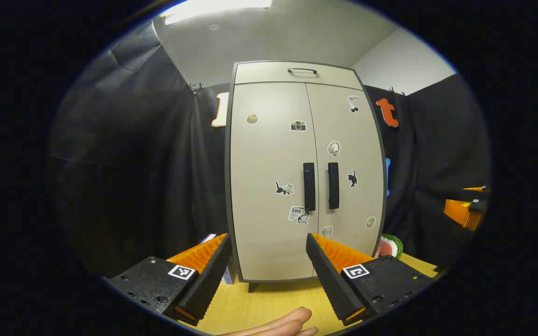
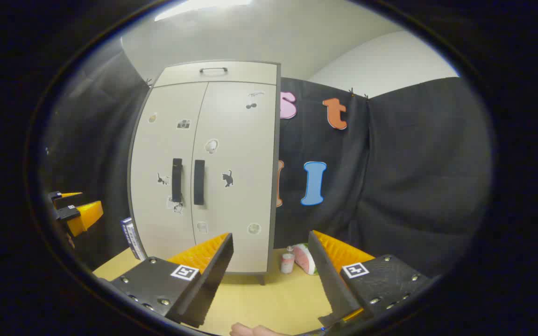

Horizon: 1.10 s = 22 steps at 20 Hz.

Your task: Open the right door of the double-door shoe cabinet with the right hand, and open the left door with the left hand.

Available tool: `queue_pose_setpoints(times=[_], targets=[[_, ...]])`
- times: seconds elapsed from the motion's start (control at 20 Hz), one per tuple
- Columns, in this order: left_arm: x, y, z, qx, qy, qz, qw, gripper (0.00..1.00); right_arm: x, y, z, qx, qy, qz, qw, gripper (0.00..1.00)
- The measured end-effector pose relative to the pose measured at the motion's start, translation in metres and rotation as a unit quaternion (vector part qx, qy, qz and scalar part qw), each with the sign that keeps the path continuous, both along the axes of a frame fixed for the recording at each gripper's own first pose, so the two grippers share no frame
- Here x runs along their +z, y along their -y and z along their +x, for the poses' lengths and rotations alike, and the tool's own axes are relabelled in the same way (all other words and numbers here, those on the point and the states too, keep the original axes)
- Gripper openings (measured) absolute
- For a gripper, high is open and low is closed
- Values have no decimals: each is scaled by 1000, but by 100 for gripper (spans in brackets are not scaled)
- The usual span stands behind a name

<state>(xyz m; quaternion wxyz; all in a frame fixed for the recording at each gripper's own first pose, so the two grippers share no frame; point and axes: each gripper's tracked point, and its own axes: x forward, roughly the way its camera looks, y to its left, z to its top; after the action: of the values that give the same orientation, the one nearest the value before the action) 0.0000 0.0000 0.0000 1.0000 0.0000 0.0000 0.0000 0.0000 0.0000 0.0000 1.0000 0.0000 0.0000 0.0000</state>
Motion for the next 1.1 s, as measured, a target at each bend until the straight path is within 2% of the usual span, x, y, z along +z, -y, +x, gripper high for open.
queue_pose_setpoints(times=[0.4,0.6,0.8,1.0,1.1], targets=[[-2,7,0,-6,10,-3,1000,98,-10,-4,22,-9,-8,-5,1000,96],[-15,7,6,-8,-9,5,1000,98,-19,-11,37,1,-24,-3,1000,94],[-24,-2,19,8,-32,10,999,98,-18,-19,54,6,-25,1,1000,94],[-27,1,34,-7,-31,0,999,98,-19,-28,81,5,-35,-8,999,96],[-26,2,39,-14,-28,-3,1000,98,-14,-41,96,18,-35,-4,999,94]])
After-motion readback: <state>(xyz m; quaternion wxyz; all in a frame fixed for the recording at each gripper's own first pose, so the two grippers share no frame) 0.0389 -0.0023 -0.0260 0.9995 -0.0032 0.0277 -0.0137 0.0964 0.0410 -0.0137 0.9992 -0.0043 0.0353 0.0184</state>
